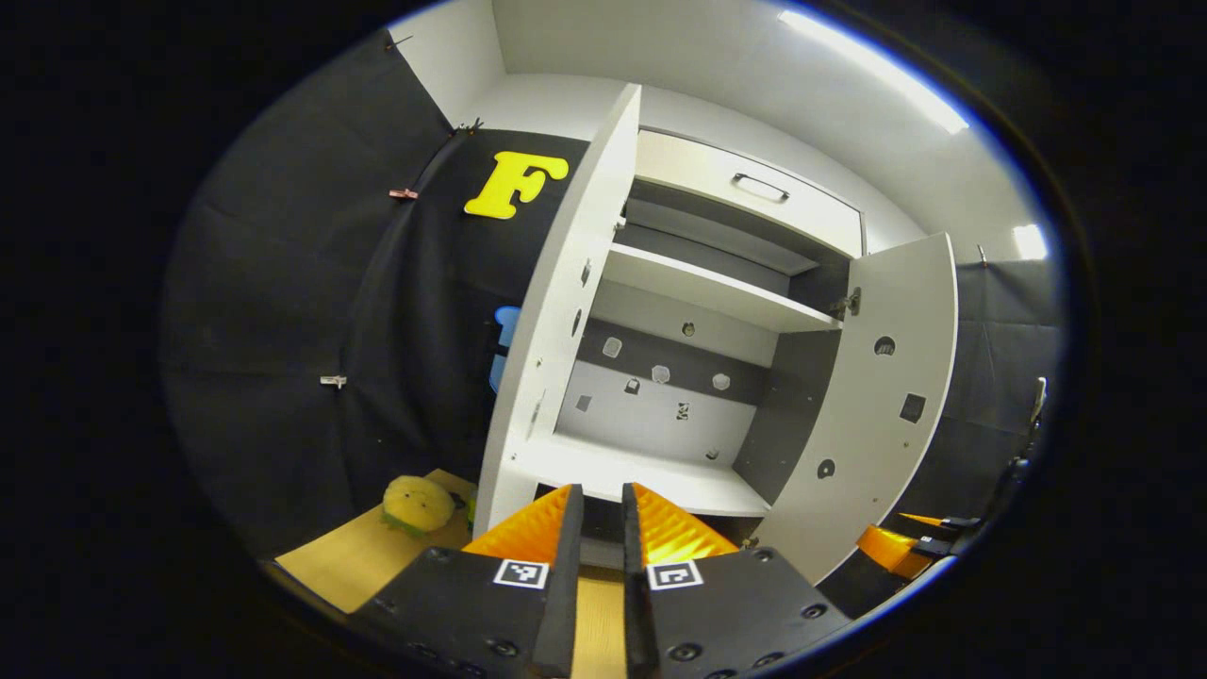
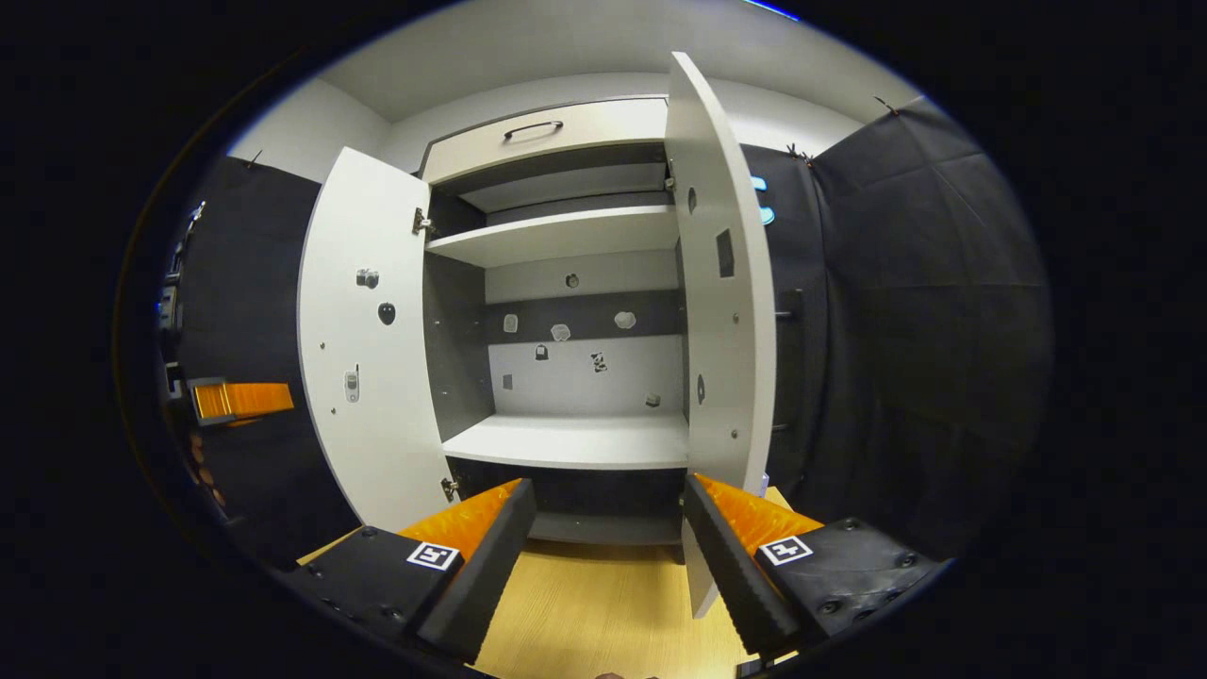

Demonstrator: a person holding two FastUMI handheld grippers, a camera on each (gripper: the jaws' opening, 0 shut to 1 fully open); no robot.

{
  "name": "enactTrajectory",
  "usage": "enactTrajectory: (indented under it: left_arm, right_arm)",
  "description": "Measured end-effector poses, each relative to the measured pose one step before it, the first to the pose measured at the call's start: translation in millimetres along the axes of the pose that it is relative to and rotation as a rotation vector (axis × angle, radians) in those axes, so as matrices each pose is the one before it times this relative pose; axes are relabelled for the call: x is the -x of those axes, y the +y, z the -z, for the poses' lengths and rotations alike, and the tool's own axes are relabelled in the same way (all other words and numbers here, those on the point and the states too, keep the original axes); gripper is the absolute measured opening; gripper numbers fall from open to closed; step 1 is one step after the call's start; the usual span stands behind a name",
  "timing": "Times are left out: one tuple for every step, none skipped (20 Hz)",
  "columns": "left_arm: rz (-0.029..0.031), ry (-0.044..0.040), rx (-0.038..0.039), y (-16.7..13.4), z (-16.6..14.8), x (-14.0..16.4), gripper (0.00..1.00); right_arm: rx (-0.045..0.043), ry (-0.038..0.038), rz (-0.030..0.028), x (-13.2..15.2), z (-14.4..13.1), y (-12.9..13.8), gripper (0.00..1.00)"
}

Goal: Open the right door of the double-door shoe cabinet with the right hand, and open the left door with the left hand.

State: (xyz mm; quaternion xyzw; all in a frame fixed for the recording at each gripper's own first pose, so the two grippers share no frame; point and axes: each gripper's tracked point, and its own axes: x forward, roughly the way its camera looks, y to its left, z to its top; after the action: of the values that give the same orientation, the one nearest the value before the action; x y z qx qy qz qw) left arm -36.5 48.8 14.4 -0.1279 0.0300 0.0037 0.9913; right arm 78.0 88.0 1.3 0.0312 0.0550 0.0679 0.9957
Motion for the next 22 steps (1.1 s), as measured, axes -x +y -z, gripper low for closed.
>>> enactTrajectory:
  left_arm:
    - [-0.00618,0.00305,-0.01252,-6.86,1.95,4.08,0.26]
    - [-0.01143,0.00280,-0.02048,-4.72,0.97,4.15,0.39]
    - [-0.00756,-0.00200,-0.02356,-3.79,1.31,4.44,0.52]
    - [-0.00797,-0.00817,-0.02197,-4.23,-0.76,2.99,0.65]
    - [-0.00674,-0.00424,-0.01655,-4.00,-0.33,2.88,0.69]
    - [-0.00572,0.00120,-0.01262,-3.74,0.80,3.04,0.79]
    - [-0.01156,0.00353,-0.01296,-1.67,0.17,0.39,0.88]
    - [-0.00524,0.00884,-0.01227,-1.10,1.39,3.14,0.95]
    - [-0.00534,0.00486,-0.01145,-0.80,0.81,-0.80,0.95]
    - [-0.00328,0.00214,-0.01057,-0.72,-0.22,-0.44,0.95]
    - [0.00106,0.00132,-0.00798,-1.41,-0.25,-0.72,0.95]
    - [0.00424,-0.00175,-0.00551,-1.00,-1.35,-1.22,0.95]
    - [0.00583,-0.00265,-0.00664,-0.93,-0.51,-1.68,0.95]
    - [0.00569,-0.00084,-0.01095,-0.31,-0.97,-1.13,0.95]
    - [0.00301,0.00207,-0.00933,0.23,0.40,-1.32,0.95]
    - [0.00485,0.00008,-0.00446,-0.29,0.20,0.16,0.95]
    - [0.01000,-0.00352,0.00053,-0.86,-0.18,-0.28,0.95]
    - [0.01068,0.00132,0.00089,-0.84,0.75,0.06,0.95]
    - [0.00727,0.00708,-0.00299,-0.13,2.98,-0.16,0.95]
    - [0.00351,0.00587,-0.00909,1.17,2.05,0.12,0.95]
    - [-0.00151,-0.00066,-0.00981,3.56,0.34,0.15,0.95]
    - [-0.00146,-0.00266,-0.00383,2.26,-0.29,0.48,0.96]
  right_arm:
    - [-0.00520,-0.00452,0.00092,1.92,-1.83,-6.38,0.99]
    - [-0.00645,-0.00084,-0.00018,-0.53,-2.90,-6.15,0.99]
    - [-0.00461,0.00025,-0.00450,-0.03,-2.62,-3.63,0.99]
    - [-0.00036,-0.00032,-0.00191,-0.05,-1.95,-3.68,0.99]
    - [0.00102,-0.00301,-0.00057,-0.33,-2.75,-3.85,0.99]
    - [-0.00059,-0.00603,-0.00188,-0.24,-3.52,-2.95,0.99]
    - [-0.00061,-0.00414,-0.00306,-0.06,-2.70,-1.29,0.99]
    - [-0.00064,-0.00009,-0.00341,-0.08,-0.87,0.69,0.99]
    - [0.00051,0.00106,-0.00399,-0.27,-0.72,1.36,0.99]
    - [0.00130,0.00080,-0.00528,-0.15,-0.23,1.94,0.99]
    - [0.00304,-0.00035,-0.00451,-0.18,-0.58,2.86,0.99]
    - [0.00544,-0.00014,-0.00273,-1.06,0.78,3.58,0.99]
    - [0.00648,0.00190,-0.00192,-0.41,0.67,4.45,0.99]
    - [0.00534,0.00107,-0.00035,1.15,0.80,3.73,0.99]
    - [0.00379,-0.00017,0.00373,0.26,0.72,2.47,0.99]
    - [0.00093,0.00064,0.00362,0.12,0.98,2.00,0.99]
    - [-0.00202,0.00103,0.00105,-0.28,1.94,3.05,0.99]
    - [-0.00104,0.00121,0.00207,0.40,1.15,2.50,0.99]
    - [0.00196,0.00208,0.00357,0.08,1.58,0.92,0.99]
    - [0.00496,0.00160,0.00460,-1.03,0.99,1.24,0.99]
    - [0.00437,0.00073,0.00136,-1.56,0.95,1.92,0.99]
    - [0.00374,0.00088,-0.00167,-1.21,0.25,2.80,0.99]
